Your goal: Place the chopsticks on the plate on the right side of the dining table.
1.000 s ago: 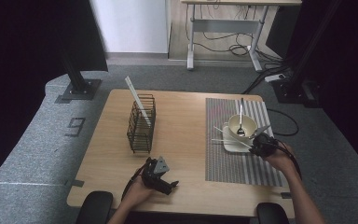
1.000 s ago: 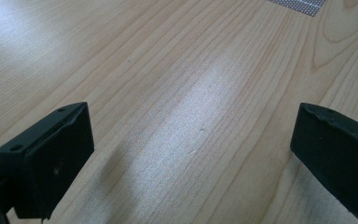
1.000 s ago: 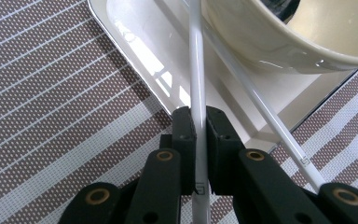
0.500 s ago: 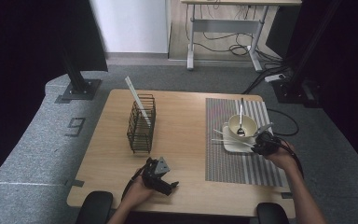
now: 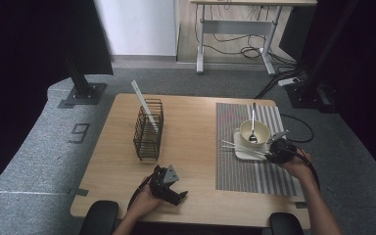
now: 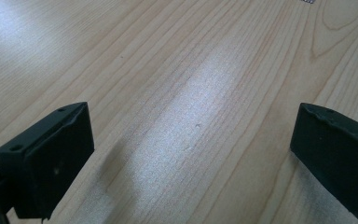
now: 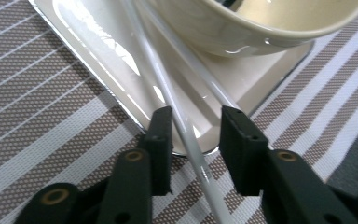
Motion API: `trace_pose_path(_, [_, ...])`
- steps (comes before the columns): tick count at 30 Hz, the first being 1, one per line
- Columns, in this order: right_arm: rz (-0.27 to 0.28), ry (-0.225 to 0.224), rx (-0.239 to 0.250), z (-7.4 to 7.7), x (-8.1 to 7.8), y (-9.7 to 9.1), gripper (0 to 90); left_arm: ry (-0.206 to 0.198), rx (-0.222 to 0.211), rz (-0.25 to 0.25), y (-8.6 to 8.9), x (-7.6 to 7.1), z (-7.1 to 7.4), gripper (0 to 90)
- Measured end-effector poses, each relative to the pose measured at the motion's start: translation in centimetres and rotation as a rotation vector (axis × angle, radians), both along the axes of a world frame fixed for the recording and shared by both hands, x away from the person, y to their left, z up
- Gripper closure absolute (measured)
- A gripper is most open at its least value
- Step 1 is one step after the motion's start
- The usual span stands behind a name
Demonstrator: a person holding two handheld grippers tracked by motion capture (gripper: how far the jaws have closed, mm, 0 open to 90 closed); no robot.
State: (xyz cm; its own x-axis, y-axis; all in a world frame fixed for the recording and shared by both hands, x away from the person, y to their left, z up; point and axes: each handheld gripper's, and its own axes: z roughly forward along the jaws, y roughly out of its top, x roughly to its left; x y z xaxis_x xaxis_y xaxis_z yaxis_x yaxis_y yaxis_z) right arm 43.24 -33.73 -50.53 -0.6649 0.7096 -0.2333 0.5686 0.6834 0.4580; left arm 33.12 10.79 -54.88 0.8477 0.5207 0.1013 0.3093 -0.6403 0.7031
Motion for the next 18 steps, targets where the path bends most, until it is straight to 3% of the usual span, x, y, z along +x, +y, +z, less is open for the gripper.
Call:
trace_pose_path(7, [-0.053, -0.036, -0.014, -0.12, 0.01, -0.41, 51.8, -0.001, 0.009, -0.006, -0.07, -0.02, -0.01, 0.0])
trace_pose_path(18, [-0.131, -0.057, -0.011, -0.28, 0.3, -1.02, 47.5, 0.004, 0.028, -0.005, -0.2, 0.03, -0.1, 0.0])
